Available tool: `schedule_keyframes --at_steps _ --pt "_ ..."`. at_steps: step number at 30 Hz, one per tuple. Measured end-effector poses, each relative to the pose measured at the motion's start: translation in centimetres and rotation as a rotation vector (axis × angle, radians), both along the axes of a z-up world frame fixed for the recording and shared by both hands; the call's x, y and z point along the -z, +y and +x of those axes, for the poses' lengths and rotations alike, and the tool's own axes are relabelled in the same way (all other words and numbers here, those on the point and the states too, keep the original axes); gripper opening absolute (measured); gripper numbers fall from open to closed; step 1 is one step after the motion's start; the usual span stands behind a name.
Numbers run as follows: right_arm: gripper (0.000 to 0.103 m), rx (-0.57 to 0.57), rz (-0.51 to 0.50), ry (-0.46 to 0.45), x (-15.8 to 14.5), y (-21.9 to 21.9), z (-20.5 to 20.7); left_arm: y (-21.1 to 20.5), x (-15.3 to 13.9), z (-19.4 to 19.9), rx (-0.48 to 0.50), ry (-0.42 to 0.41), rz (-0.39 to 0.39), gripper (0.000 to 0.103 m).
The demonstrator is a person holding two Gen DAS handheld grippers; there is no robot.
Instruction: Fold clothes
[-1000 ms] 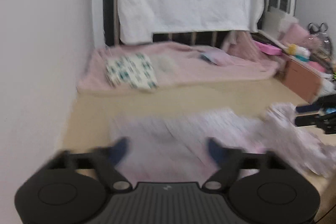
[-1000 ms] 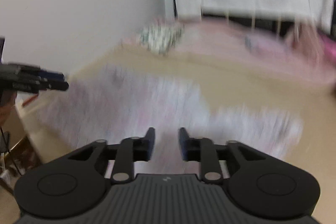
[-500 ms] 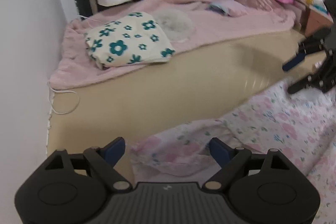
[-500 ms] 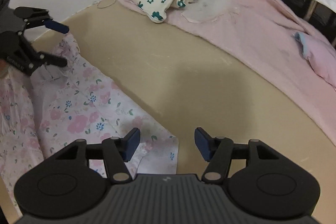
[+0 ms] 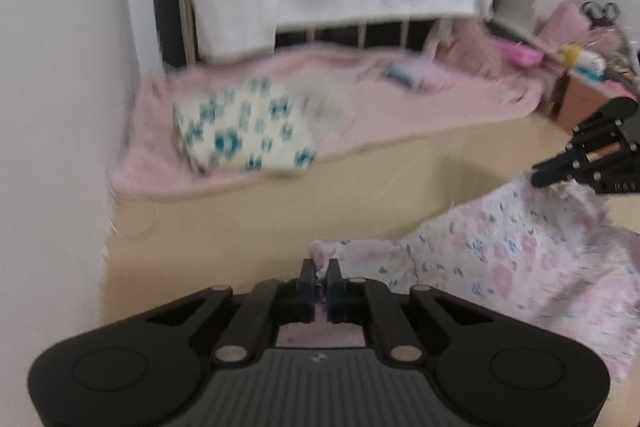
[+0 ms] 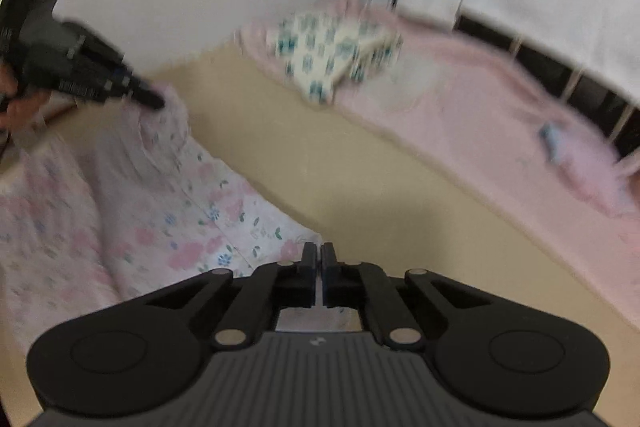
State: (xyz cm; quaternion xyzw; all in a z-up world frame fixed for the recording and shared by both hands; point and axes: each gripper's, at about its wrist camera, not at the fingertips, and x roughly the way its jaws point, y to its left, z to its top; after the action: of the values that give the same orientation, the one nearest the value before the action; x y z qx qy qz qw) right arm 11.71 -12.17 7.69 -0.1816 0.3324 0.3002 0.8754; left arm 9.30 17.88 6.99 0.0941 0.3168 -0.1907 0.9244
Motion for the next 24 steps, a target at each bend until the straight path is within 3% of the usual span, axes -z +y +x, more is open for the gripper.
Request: schedule_keyframes --at_steps 4,6,8,10,12,13,14,16,17,18,20,22,24 --pt "0.002 -0.015 0.024 -0.139 -2.9 -1.6 -7.0 -0.6 -2.2 -9.0 -0.024 -0.202 0.060 0.004" --pt "0.002 -0.028 0.016 -0.191 -2.7 -2.0 -11.4 -1.0 -1.2 -13.9 -0.040 -0.240 0.063 0.004" --pt "0.002 -0.037 -0.020 -0.210 -1.3 -2.0 -15.1 -1.7 1.4 -17.1 -0.055 -0.199 0.099 0.010" --pt "0.003 -0.061 -0.091 -0.168 1.3 -1.4 -17.9 -2.2 4.3 -19.4 -0.086 -0.129 0.150 0.012" --pt "0.004 -0.107 -0.150 -0.094 3.7 -0.9 -19.7 -1.9 5.3 -21.0 -0.085 -0.090 0.150 0.012" --pt "0.004 -0.118 -0.158 -0.076 4.2 -1.0 -20.4 -1.7 4.8 -21.9 -0.067 -0.112 0.127 0.012" --pt "0.006 -0.125 -0.159 -0.068 4.4 -1.0 -21.0 -1.5 4.2 -22.7 -0.047 -0.137 0.104 0.019" --pt "0.014 -0.129 -0.125 -0.094 3.5 -1.3 -21.6 -2.0 2.6 -23.3 0.008 -0.207 0.097 0.046" --pt "0.027 -0.128 -0.106 -0.117 2.9 -1.2 -21.6 -2.4 1.8 -23.2 0.034 -0.240 0.102 0.070" --pt "0.040 -0.124 -0.090 -0.150 2.4 -1.0 -21.5 -3.1 1.4 -22.8 0.055 -0.256 0.112 0.081" --pt "0.042 -0.111 -0.070 -0.200 2.1 -0.2 -20.8 -4.5 1.7 -20.6 0.103 -0.220 0.096 0.080" --pt "0.041 -0.094 -0.061 -0.199 2.7 1.1 -19.2 -5.5 2.7 -18.1 0.100 -0.139 0.078 0.069" --pt "0.020 -0.069 -0.075 -0.154 4.2 1.8 -18.0 -5.6 4.2 -16.2 0.050 -0.050 0.083 0.035"
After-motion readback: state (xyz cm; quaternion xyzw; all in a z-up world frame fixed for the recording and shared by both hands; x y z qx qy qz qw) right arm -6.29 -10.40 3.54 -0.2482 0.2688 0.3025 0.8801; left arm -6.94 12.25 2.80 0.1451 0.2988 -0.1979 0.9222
